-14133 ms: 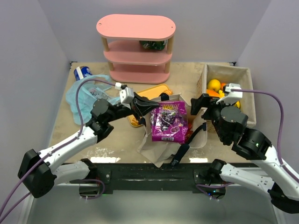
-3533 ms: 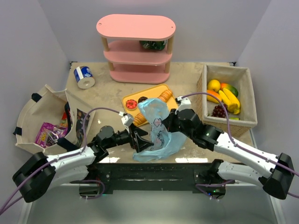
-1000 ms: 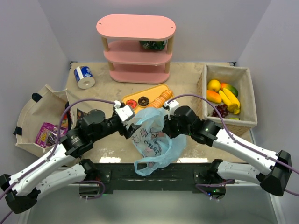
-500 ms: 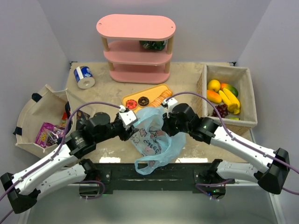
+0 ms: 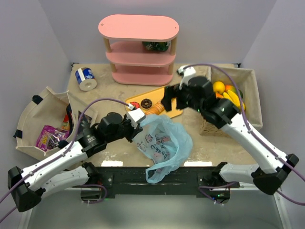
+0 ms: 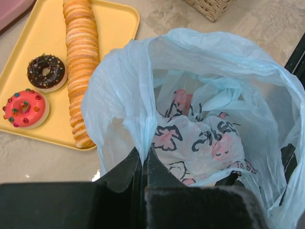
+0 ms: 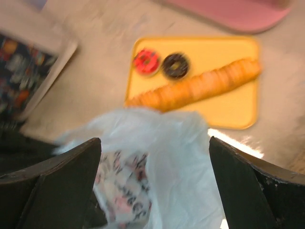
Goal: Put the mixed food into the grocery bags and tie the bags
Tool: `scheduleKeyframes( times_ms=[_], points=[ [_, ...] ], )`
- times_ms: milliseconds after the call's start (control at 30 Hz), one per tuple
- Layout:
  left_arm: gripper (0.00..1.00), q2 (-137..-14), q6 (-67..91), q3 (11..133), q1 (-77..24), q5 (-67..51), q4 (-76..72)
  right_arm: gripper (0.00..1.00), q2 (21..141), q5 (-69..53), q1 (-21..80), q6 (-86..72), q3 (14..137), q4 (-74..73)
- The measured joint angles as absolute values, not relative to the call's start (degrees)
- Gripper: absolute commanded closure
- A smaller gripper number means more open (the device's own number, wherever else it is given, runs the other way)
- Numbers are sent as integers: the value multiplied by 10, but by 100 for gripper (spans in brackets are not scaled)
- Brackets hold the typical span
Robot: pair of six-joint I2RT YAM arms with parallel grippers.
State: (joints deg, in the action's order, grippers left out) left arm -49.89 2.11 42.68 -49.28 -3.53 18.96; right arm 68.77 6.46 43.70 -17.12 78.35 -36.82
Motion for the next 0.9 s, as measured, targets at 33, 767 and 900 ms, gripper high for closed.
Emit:
scheduleKeyframes(
  times_ms=[33, 767, 900],
  points=[
    [100, -509, 30, 430, -493, -32, 189, 1, 706, 65, 399, -168, 811, -361],
    [100, -701, 118, 528, -488, -59, 208, 15, 988, 142, -32, -153, 857, -327],
    [100, -709, 119, 528, -475, -94, 218, 13, 996, 149, -33, -79, 820, -341]
  ],
)
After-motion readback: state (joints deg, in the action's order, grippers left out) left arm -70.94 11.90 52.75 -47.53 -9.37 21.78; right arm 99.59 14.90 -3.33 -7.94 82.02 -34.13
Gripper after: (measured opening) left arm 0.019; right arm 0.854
